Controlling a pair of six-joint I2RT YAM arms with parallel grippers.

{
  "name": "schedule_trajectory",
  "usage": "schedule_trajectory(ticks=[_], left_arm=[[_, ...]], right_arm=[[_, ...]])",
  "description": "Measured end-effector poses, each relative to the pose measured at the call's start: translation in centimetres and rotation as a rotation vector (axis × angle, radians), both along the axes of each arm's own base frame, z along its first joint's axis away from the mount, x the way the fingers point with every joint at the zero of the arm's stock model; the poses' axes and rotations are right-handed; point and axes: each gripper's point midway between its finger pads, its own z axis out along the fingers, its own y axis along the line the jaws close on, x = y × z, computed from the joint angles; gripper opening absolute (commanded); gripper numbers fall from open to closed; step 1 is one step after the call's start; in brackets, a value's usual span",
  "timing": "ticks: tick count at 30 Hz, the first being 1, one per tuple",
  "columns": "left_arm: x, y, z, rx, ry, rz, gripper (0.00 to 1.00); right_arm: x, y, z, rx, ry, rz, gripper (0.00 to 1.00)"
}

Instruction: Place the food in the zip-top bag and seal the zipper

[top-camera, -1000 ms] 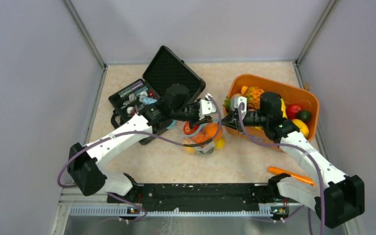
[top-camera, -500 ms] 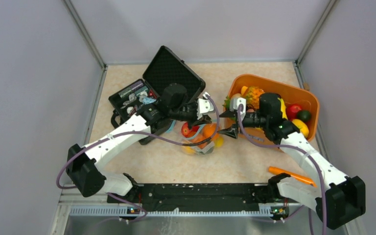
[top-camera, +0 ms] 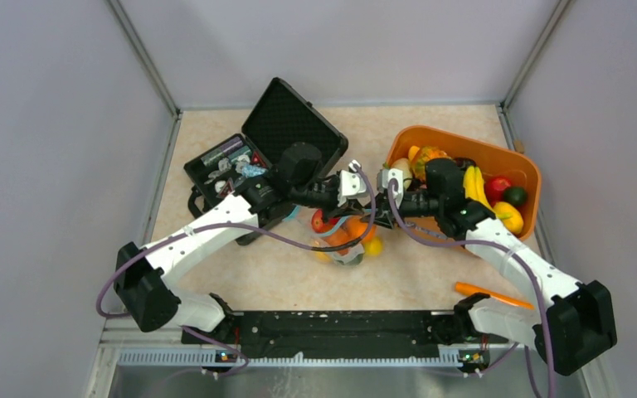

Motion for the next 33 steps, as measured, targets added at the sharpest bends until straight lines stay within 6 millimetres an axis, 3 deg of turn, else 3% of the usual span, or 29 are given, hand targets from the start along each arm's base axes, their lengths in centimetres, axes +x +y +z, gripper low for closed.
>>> schedule_trajectory(ticks=[5,7,20,28,29,31,33], left_arm=[[0.0,0.0,0.0,0.001,0.001,-0.001,0.00],[-0.1,0.0,0.0,0.003,0.003,-0.002,0.00],[1.0,0.5,-0.6,0.037,-0.041,0.041,0.00],[2.1,3.1,-2.1,0.077,-0.026,0.121,0.00],[2.2,3.3,-2.2,0.078,-0.025,0.126,0.00],[2.2,3.4,-2.2,0.078,-0.024,0.127,0.00],[2.2,3.4,-2.2,0.076,-0.020,0.126,0.00]], right_arm=[[0.0,0.1,-0.1,-0.004,0.003,0.000,0.18],[0.0,0.1,0.0,0.000,0.003,-0.001,0.00],[0.1,-0.1,-0.2,-0.017,0.017,-0.014,0.00],[0.1,-0.1,-0.2,-0.019,0.018,-0.017,0.00],[0.1,-0.1,0.0,-0.017,0.015,-0.017,0.01],[0.2,-0.1,0.1,-0.015,0.011,-0.017,0.30],[0.1,-0.1,0.1,-0.016,0.021,-0.020,0.50]])
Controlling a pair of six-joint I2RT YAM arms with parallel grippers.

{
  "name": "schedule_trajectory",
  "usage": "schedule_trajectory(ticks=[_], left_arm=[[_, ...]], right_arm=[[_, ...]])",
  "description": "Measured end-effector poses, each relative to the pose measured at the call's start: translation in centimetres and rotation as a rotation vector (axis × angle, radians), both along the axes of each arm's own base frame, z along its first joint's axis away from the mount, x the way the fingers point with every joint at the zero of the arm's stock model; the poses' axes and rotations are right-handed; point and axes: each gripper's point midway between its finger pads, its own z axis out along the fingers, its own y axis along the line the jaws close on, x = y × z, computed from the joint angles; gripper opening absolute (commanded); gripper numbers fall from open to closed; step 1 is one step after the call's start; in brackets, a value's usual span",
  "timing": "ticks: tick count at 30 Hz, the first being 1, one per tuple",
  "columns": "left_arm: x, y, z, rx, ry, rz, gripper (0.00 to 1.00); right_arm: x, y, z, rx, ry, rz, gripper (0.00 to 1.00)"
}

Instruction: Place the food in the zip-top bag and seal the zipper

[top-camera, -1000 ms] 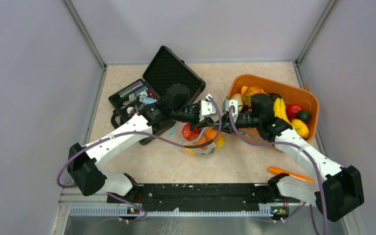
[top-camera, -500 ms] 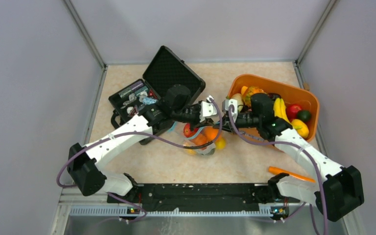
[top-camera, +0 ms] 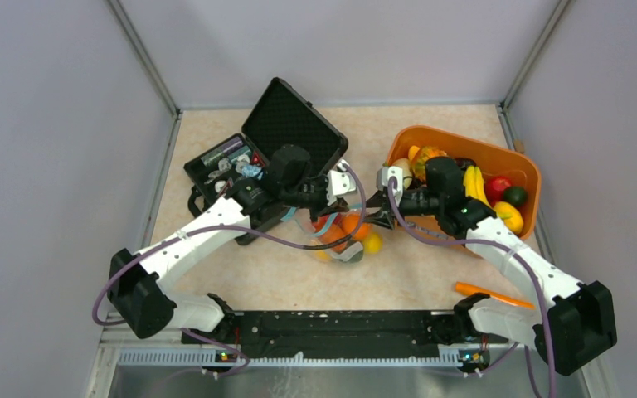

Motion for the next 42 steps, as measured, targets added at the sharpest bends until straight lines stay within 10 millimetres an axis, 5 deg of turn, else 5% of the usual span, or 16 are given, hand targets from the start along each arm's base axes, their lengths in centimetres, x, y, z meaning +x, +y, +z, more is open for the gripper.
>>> schedule_trajectory(ticks=[2,7,20,23,28,31,35,42], left_arm=[[-0.1,-0.1,0.1,-0.009,0.006,-0.007,0.00],[-0.7,-0.6,0.8,-0.039,0.016,-0.041,0.00],[-1.5,-1.4,1.4,-0.048,0.024,-0.083,0.00],[-1.5,-1.4,1.5,-0.049,0.024,-0.083,0.00],[-1.5,-1.4,1.5,-0.046,0.023,-0.084,0.00],[-1.5,-1.4,1.5,-0.047,0.022,-0.085,0.00],[-1.5,-1.4,1.6,-0.047,0.022,-0.085,0.00],[-1.3,-1.6,1.3,-0.041,0.029,-0.085,0.00]], right_arm=[[0.0,0.0,0.0,0.001,0.000,0.000,0.60],[0.0,0.0,0.1,0.001,-0.003,0.000,0.62],[0.5,0.3,1.5,0.020,-0.035,-0.007,0.42],[0.7,0.5,2.4,0.032,-0.056,-0.004,0.30],[0.6,0.5,2.4,0.031,-0.052,0.000,0.29],[0.7,0.5,2.0,0.021,-0.048,-0.002,0.18],[0.6,0.5,1.9,0.019,-0.042,0.001,0.35],[0.3,1.0,2.3,0.033,-0.055,0.016,0.26]])
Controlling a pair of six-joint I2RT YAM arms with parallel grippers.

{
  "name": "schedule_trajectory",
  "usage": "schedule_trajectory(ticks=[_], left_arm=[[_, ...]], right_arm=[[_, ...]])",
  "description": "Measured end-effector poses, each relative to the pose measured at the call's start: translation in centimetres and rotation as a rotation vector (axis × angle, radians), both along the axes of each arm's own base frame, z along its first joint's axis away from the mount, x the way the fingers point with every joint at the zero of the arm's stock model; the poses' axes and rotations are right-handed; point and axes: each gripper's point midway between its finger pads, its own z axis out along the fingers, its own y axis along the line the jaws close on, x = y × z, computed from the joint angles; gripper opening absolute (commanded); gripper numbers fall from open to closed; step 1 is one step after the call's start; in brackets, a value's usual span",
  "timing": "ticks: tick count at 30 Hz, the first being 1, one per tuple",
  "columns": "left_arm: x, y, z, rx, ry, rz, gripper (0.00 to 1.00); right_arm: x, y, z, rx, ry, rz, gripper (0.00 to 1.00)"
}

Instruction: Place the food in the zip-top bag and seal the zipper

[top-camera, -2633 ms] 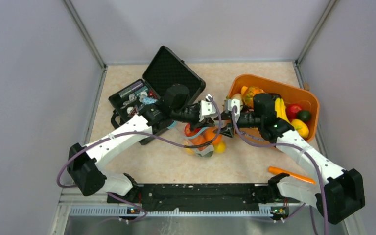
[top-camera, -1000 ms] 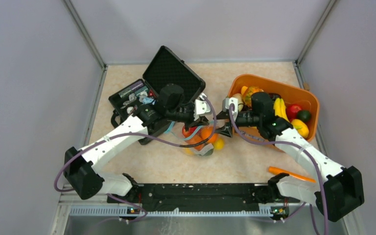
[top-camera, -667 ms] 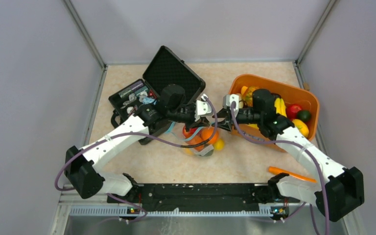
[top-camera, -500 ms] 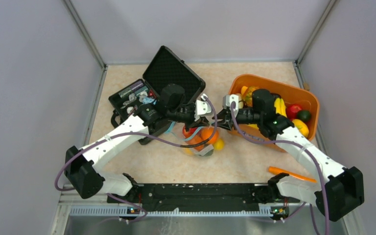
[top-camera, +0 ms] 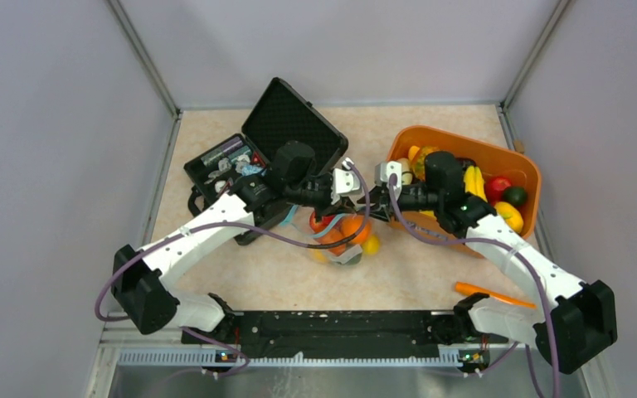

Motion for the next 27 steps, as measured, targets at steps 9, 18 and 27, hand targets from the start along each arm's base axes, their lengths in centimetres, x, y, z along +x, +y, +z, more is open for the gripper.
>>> schedule_trajectory(ticks=[9,18,27], left_arm=[[0.14,-0.01,0.11,0.000,-0.004,0.004,0.00],[0.52,0.11,-0.09,0.014,-0.022,0.019,0.00],[0.83,0.68,0.01,0.027,-0.058,0.043,0.00]], right_arm=[[-0.07,-0.04,-0.32,-0.010,0.003,0.003,0.00],[0.01,-0.12,-0.40,-0.019,0.010,-0.008,0.00],[0.00,-0.15,-0.23,-0.017,0.005,-0.011,0.00]])
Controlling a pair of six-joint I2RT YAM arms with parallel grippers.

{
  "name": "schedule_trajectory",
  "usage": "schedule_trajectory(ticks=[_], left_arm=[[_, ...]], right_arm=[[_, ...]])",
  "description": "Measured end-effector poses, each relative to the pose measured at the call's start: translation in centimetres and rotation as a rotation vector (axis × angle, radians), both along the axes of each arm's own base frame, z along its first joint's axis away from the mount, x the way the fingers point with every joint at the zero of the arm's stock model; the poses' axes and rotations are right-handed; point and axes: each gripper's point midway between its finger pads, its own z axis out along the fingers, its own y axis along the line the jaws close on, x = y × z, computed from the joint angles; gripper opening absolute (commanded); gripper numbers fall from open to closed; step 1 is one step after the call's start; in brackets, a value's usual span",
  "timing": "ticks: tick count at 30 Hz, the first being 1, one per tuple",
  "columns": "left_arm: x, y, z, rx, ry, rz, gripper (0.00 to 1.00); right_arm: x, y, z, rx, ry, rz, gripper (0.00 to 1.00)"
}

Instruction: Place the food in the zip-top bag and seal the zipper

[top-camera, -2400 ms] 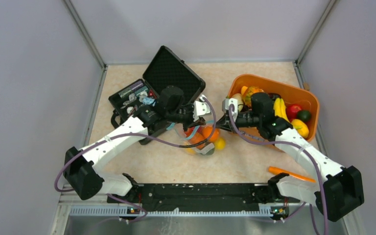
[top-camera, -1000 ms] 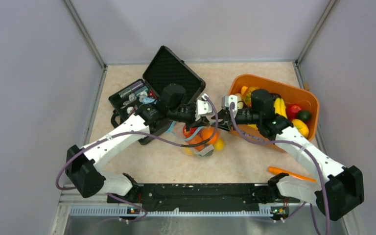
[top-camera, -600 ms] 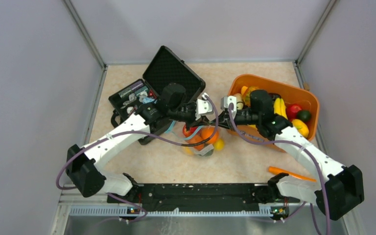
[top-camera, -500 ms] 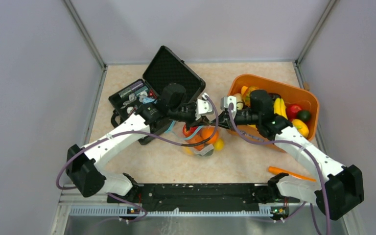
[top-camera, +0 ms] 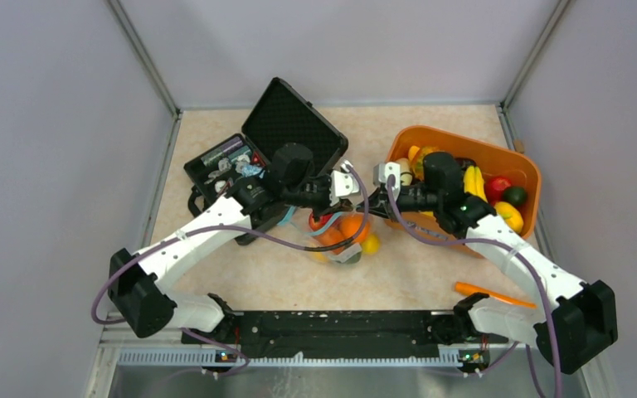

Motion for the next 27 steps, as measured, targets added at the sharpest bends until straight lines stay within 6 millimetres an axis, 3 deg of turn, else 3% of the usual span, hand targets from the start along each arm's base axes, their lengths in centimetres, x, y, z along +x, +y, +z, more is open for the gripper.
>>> schedule_trajectory(ticks=[27], left_arm=[[0.0,2.7,-0.4,0.009,-0.020,0.045,0.00]], right_arm=[[-0.3,0.0,0.4,0.008,-0.009,0.004,0.00]])
